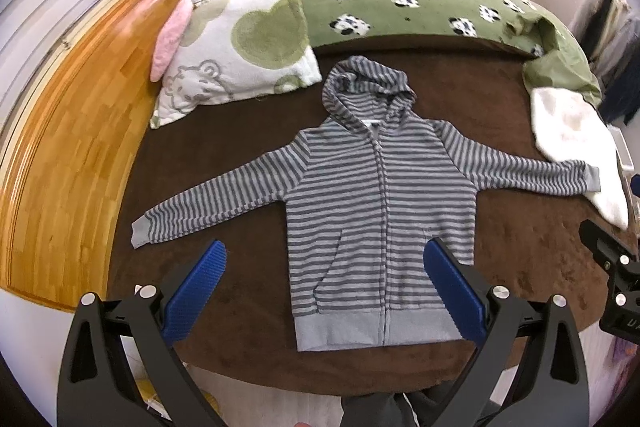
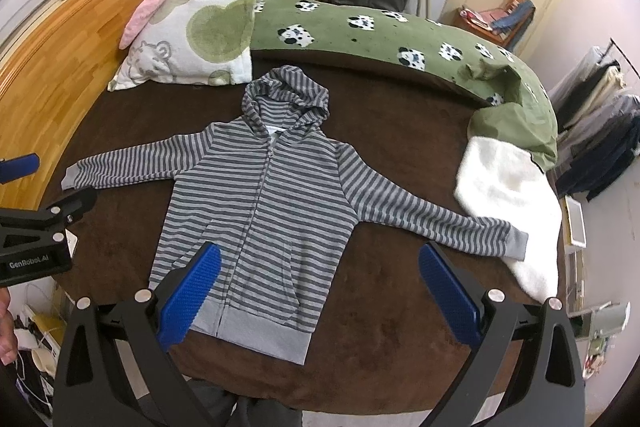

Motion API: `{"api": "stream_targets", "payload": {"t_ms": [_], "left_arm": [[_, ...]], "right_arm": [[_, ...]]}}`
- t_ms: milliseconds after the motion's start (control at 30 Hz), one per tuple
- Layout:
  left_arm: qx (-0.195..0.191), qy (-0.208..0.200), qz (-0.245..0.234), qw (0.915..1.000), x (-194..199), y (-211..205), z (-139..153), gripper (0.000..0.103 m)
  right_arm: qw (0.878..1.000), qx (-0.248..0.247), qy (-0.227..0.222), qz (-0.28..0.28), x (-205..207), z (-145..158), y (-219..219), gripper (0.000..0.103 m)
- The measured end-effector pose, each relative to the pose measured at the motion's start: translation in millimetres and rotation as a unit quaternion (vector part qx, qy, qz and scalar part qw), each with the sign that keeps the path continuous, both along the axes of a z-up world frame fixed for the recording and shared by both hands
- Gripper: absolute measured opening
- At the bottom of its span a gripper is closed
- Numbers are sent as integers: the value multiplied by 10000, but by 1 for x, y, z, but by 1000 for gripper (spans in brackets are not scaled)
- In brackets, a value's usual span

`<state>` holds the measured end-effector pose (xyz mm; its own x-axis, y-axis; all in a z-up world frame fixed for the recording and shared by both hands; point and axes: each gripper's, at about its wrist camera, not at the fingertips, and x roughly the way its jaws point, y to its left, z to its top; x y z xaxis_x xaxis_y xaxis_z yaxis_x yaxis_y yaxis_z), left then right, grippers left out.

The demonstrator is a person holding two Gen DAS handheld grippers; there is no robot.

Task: Fold large clothes
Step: 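Reach the left gripper to a sleeve cuff and close on it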

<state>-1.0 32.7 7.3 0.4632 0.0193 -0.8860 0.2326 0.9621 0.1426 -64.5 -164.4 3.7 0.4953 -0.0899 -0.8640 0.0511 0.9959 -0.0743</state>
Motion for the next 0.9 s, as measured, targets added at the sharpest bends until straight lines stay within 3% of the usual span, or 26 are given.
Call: {"api": "stream_targets", "payload": {"t_ms": [267,467,667,800,900], "left_arm": [[-230,-2,1057,9941,20,65,-18,97],[-441,194,1636,9854,49,147,-72,97],[-559,383,2111,9751,98,244,-158,97],[-1137,319,2884,9502,121,321,-232,97],[-1151,125,3463,9310,127,367,-276,97]], "right_arm": [[9972,-111,-20,740,48,-17,40,97],[9952,-11,114,971,102,-61,94,97],[9958,19,183,901,169,-144,165,97],[9972,25,149,728,208,-201,204,97],[9970,-158,141,751,236,-246,233,97]]}}
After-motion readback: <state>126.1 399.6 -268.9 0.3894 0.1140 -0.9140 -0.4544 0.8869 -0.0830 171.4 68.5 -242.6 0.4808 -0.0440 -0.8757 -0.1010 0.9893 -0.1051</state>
